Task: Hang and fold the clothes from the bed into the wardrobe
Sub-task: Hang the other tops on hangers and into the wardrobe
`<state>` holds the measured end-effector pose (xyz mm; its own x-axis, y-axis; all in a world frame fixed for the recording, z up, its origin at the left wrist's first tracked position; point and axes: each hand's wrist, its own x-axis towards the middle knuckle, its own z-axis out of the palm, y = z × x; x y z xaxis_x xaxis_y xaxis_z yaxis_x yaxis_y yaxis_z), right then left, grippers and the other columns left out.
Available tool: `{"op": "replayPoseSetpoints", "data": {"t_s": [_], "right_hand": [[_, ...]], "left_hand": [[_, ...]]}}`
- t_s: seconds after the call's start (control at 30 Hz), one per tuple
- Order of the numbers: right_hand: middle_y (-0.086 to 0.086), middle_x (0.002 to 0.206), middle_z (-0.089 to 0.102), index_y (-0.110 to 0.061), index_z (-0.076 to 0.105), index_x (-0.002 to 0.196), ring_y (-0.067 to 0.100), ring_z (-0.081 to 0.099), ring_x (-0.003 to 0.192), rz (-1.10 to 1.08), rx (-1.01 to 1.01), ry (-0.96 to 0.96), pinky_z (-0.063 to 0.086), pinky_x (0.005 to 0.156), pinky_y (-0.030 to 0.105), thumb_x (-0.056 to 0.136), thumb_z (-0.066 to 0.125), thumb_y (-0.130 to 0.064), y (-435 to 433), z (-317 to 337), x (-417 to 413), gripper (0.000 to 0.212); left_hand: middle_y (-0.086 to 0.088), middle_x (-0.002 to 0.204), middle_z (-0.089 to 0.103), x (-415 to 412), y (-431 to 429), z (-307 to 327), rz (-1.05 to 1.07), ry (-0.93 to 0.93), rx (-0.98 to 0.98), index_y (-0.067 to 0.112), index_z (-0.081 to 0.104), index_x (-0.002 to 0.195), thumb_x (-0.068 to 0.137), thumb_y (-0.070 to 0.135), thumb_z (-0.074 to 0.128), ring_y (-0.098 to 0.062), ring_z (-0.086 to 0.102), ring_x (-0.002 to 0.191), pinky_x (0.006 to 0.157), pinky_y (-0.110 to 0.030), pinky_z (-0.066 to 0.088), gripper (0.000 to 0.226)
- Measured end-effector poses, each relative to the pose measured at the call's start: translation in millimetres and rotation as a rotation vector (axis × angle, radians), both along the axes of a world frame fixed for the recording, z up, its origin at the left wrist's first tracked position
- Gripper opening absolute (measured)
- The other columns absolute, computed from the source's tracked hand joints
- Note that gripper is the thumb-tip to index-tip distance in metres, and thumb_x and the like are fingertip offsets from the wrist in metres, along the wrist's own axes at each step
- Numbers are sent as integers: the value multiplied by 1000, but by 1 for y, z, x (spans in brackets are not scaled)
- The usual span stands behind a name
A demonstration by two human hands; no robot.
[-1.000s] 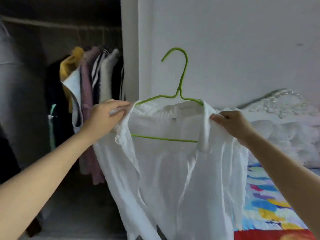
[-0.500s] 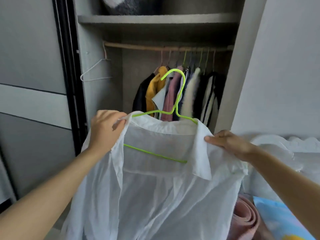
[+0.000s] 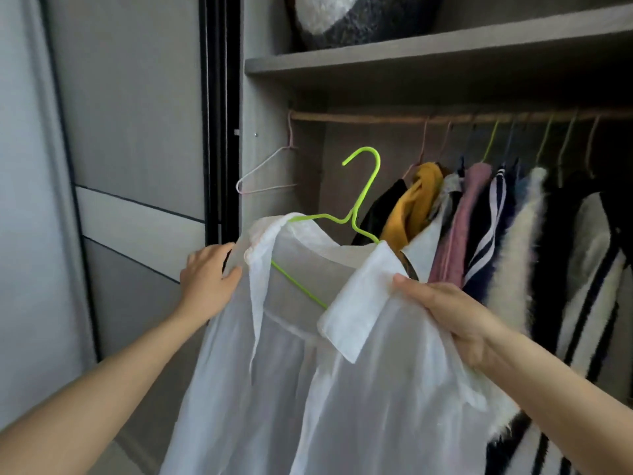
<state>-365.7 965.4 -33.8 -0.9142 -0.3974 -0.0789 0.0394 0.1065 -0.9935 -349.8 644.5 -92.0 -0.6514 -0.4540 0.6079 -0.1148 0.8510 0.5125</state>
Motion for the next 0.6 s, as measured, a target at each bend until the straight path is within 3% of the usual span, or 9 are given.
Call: {"op": "replayPoseSetpoints", "data": {"t_s": [0.1, 0.2, 0.37, 0.5, 0.6], "right_hand": [[17, 83, 73, 0, 70, 85, 29, 70, 72, -24, -39, 12, 56, 73, 37, 87, 61, -34, -29, 11, -29, 35], [18, 87, 72, -1, 68, 87, 31, 68, 80, -66, -78, 16, 54, 82, 41, 91, 57, -29, -55, 20, -54, 31], [10, 79, 69, -4, 67, 87, 27, 65, 76, -211, -74, 131, 51, 67, 32, 94, 53, -22, -102, 29, -88, 24], [12, 84, 65, -1, 64, 91, 28, 62, 77, -331, -97, 192, 50, 76, 35, 95, 50, -21, -141, 42, -116, 24], [11, 88, 62, -5, 60, 87, 25, 59, 77, -451, -144, 247, 47, 77, 35, 94, 50, -21, -165, 57, -143, 20]], "left_hand": [[-15, 139, 45, -28, -24, 6, 69, 25, -21, 10, 43, 139, 94, 20, 52, -35, 33, 128, 103, -42, 30, 46], [-17, 138, 45, -56, -44, 13, 118, 51, -47, 9, 43, 138, 92, 17, 55, -37, 32, 127, 101, -45, 30, 49], [-22, 143, 34, -104, -75, 27, 138, 117, -117, 8, 41, 140, 89, 17, 59, -39, 25, 130, 102, -51, 26, 55], [-28, 144, 31, -142, -108, 39, 105, 250, -201, 4, 45, 136, 83, 10, 64, -44, 25, 131, 100, -60, 25, 55], [-30, 145, 27, -168, -136, 50, 71, 317, -238, 4, 44, 135, 83, 16, 56, -48, 23, 131, 98, -65, 25, 55]]}}
